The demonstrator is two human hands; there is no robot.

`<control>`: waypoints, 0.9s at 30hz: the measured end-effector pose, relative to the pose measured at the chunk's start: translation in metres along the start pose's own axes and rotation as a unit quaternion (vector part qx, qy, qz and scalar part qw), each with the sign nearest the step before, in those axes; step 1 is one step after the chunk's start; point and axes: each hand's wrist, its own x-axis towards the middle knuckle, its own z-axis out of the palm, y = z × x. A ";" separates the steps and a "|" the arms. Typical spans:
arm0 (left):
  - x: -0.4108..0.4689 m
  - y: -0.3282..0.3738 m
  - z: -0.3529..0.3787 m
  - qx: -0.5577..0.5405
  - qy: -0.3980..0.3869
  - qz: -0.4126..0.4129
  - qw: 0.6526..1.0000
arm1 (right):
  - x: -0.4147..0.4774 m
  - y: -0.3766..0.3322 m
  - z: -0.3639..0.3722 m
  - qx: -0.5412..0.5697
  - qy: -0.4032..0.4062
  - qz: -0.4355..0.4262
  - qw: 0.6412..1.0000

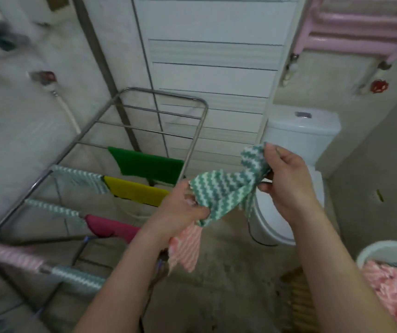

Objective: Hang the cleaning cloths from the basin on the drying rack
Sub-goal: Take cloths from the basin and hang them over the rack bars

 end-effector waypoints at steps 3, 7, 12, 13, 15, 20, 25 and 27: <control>-0.006 0.000 -0.035 0.183 0.052 0.021 0.981 | 0.012 -0.013 0.038 -0.055 -0.119 -0.028 0.991; -0.010 0.019 -0.070 0.089 0.213 0.110 0.967 | 0.031 -0.031 0.085 -0.094 -0.275 -0.049 0.956; 0.004 0.044 -0.093 0.044 0.063 0.095 0.993 | 0.066 -0.040 0.125 -0.067 -0.420 -0.014 0.905; 0.007 0.045 -0.097 0.044 0.054 0.085 0.994 | 0.073 -0.040 0.130 -0.079 -0.417 -0.023 0.905; 0.018 0.044 -0.111 0.031 0.071 0.063 0.995 | 0.099 -0.038 0.148 -0.132 -0.408 -0.054 0.902; 0.034 0.030 -0.151 0.064 0.190 -0.010 0.980 | 0.149 -0.034 0.181 -0.184 -0.432 -0.044 0.882; 0.055 0.022 -0.191 0.076 0.410 -0.031 0.908 | 0.187 -0.021 0.224 -0.158 -0.449 -0.010 0.880; 0.066 0.020 -0.209 0.100 0.482 -0.037 0.870 | 0.197 -0.015 0.243 -0.155 -0.455 0.008 0.877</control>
